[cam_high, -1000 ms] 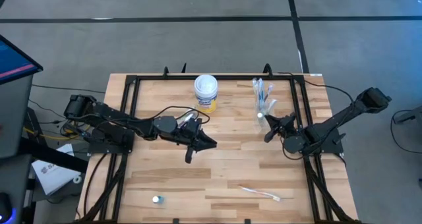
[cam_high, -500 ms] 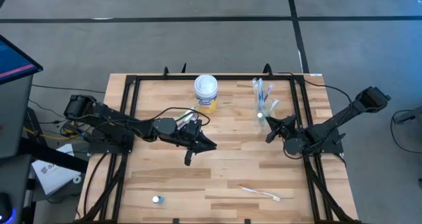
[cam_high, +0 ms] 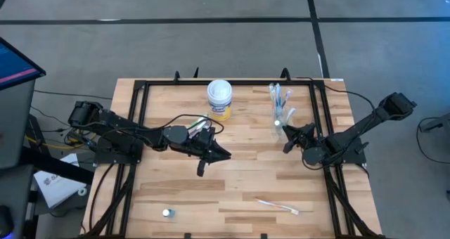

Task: Pick & Place toothbrushing station
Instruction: Put the bottom green toothbrush into the transparent organizer, then put the blue toothbrush into the transparent organizer

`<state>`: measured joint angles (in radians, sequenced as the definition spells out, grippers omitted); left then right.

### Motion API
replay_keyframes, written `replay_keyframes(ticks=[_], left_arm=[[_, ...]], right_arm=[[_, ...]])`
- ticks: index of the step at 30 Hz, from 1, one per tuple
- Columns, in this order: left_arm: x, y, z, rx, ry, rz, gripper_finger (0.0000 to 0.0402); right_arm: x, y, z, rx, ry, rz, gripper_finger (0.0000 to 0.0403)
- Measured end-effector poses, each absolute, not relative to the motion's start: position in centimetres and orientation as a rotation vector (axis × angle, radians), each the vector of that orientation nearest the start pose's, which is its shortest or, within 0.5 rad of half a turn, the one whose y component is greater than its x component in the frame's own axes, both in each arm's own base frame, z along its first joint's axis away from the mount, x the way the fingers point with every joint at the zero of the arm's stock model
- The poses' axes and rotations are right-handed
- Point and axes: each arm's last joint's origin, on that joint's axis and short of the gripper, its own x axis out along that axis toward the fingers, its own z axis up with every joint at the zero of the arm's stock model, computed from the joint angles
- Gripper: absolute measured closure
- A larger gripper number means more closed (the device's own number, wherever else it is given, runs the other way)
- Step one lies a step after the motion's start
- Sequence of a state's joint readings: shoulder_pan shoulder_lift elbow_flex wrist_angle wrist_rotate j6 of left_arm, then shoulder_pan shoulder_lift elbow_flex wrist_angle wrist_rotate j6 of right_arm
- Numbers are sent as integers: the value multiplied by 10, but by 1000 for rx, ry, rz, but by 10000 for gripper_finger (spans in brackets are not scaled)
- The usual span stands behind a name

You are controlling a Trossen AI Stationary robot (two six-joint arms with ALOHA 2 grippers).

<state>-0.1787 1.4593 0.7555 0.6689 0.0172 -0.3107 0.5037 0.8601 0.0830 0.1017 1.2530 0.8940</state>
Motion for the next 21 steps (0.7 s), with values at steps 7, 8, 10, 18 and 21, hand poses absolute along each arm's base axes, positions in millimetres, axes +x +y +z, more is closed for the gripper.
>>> replay_keyframes(ticks=[7,8,10,18,21], left_arm=[[308,-56,250,-307,66,-189,353],[308,-56,250,-307,66,-189,353],[308,-56,249,-307,67,-189,353],[307,-58,249,-306,73,-194,353],[307,-58,249,-306,76,-194,353]], right_arm=[[124,37,122,287,126,-820,352],[124,37,121,285,128,-822,352],[124,37,120,293,126,-824,352],[124,37,120,279,132,-826,352],[124,37,121,248,142,-821,352]])
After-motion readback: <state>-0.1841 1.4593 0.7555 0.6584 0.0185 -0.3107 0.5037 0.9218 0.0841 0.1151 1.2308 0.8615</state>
